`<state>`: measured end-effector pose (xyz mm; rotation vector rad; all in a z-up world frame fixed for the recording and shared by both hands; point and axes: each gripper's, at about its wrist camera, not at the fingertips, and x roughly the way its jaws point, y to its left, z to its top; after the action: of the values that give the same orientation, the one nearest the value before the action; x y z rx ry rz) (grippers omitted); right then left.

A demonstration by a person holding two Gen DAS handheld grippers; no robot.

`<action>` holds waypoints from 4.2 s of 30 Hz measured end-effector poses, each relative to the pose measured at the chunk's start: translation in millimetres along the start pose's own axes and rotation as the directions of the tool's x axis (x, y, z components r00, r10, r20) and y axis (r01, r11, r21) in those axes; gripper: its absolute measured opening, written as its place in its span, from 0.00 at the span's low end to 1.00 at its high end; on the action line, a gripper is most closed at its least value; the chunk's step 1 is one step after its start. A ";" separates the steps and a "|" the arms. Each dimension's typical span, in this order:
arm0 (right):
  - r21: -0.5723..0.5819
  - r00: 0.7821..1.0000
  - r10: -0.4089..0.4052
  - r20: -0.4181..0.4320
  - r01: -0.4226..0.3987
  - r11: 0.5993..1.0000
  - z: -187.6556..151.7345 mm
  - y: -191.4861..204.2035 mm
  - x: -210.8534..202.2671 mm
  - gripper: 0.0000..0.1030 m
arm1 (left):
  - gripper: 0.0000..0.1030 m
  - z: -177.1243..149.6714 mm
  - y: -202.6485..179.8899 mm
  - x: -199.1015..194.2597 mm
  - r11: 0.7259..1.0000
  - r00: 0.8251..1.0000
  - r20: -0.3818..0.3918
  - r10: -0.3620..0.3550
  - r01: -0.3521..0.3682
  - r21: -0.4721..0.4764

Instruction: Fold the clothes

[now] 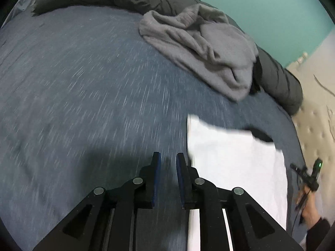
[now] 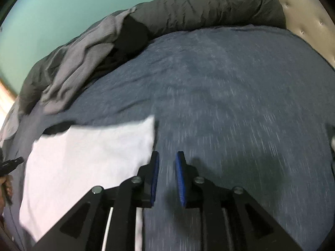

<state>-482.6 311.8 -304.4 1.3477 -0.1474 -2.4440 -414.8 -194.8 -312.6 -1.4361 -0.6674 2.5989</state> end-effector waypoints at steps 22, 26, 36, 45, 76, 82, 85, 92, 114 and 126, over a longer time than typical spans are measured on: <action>0.023 0.945 0.211 -0.251 -0.212 0.977 -189.8 4.3 -85.6 0.44 | 0.39 -191.0 -16.6 -73.8 0.988 0.966 -0.237 -0.103 0.127 0.092; -0.051 0.947 0.180 -0.265 -0.200 0.978 -195.4 15.5 -83.7 0.44 | 0.39 -190.5 -19.0 -74.4 0.987 0.969 -0.225 -0.103 0.128 0.097; -0.159 0.954 0.124 -0.273 -0.171 0.972 -197.5 34.4 -73.8 0.11 | 0.20 -192.3 -29.7 -70.0 0.975 0.971 -0.237 -0.041 0.091 0.204; -0.183 0.974 0.113 -0.197 -0.150 0.972 -186.1 23.4 -105.3 0.05 | 0.06 -182.8 -31.2 -91.0 0.963 0.978 -0.211 0.000 0.056 0.263; -0.181 0.971 0.142 -0.192 -0.177 0.967 -197.7 7.9 -161.0 0.04 | 0.05 -194.1 -25.8 -134.9 0.954 0.970 -0.241 -0.022 0.092 0.284; -0.191 0.965 0.145 -0.219 -0.189 0.963 -224.1 10.6 -181.3 0.04 | 0.05 -221.0 -31.6 -152.8 0.947 0.962 -0.274 -0.012 0.098 0.305; -0.186 0.959 0.152 -0.238 -0.199 0.962 -242.2 10.2 -191.1 0.04 | 0.05 -235.9 -36.3 -158.9 0.950 0.960 -0.280 -0.024 0.110 0.293; -0.177 0.952 0.144 -0.269 -0.196 0.965 -276.5 4.4 -201.8 0.04 | 0.05 -280.0 -38.6 -177.1 0.946 0.950 -0.312 -0.029 0.127 0.298; -0.224 0.962 -0.004 -0.274 -0.060 0.973 -295.7 10.8 -182.9 0.35 | 0.09 -307.4 -33.8 -164.0 0.962 0.939 -0.343 0.022 0.073 0.261; -0.226 0.966 0.139 -0.220 -0.189 0.956 -264.2 70.5 -210.2 0.35 | 0.17 -268.9 -33.6 -200.9 0.976 0.979 -0.203 -0.014 0.057 0.209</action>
<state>-141.3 338.3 -261.9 1.3997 0.0876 -2.0948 -86.3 -134.8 -264.9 -1.5709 -0.3716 2.3703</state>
